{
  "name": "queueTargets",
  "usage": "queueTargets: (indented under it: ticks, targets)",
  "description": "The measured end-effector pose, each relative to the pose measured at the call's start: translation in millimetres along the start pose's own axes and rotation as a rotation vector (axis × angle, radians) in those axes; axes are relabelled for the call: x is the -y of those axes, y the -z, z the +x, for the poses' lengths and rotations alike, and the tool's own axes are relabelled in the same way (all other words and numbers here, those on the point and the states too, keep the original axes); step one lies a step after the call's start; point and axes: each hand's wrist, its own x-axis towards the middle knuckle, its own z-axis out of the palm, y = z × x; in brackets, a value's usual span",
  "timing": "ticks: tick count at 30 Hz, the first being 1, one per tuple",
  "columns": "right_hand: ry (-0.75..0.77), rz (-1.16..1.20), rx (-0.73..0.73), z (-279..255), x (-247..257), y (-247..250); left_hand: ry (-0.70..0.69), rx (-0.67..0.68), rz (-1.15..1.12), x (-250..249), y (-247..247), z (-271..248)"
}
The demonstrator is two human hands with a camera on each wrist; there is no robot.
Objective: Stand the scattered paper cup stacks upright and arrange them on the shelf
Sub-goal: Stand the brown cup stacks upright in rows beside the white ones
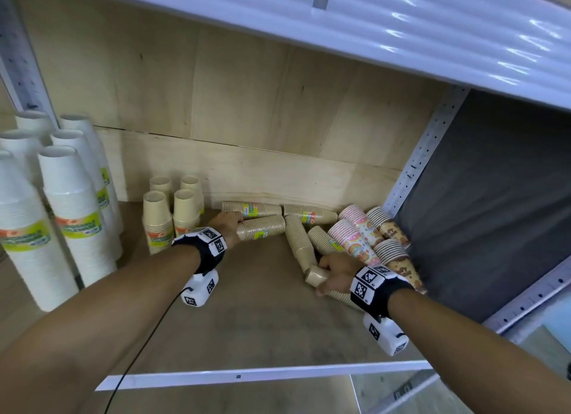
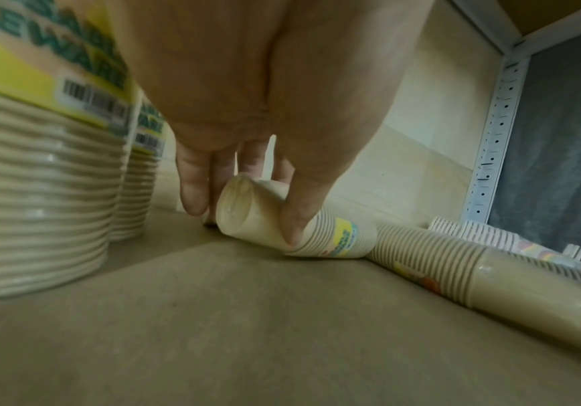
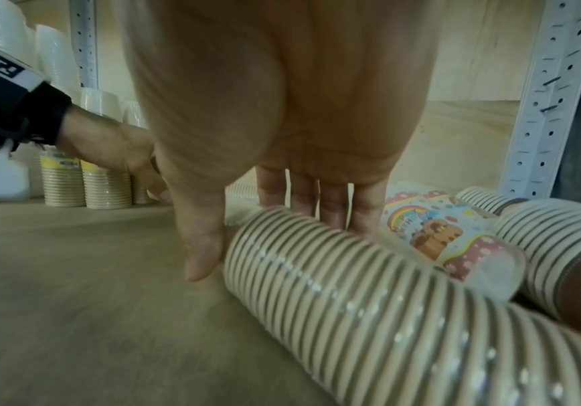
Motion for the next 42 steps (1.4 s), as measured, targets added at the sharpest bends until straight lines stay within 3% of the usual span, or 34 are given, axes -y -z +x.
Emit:
queueTargets:
  ticks: [12, 19, 30, 42]
  targets:
    - [0.136, 0.049, -0.133, -18.4, 32.6, 45.7, -0.029, -0.014, 0.030, -40.8, 56.2, -32.9]
    - [0.260, 0.274, -0.228, -14.7, 76.0, 72.4, -0.079, -0.012, 0.071, -56.2, 106.0, -64.6]
    - [0.387, 0.266, -0.257, -0.5, 155.5, 67.1, 0.094, -0.008, 0.109, -16.5, 145.8, -114.9]
    - [0.455, 0.306, -0.191, 9.7, 211.9, 48.2, 0.207, -0.076, 0.088, 21.4, 147.2, -144.9]
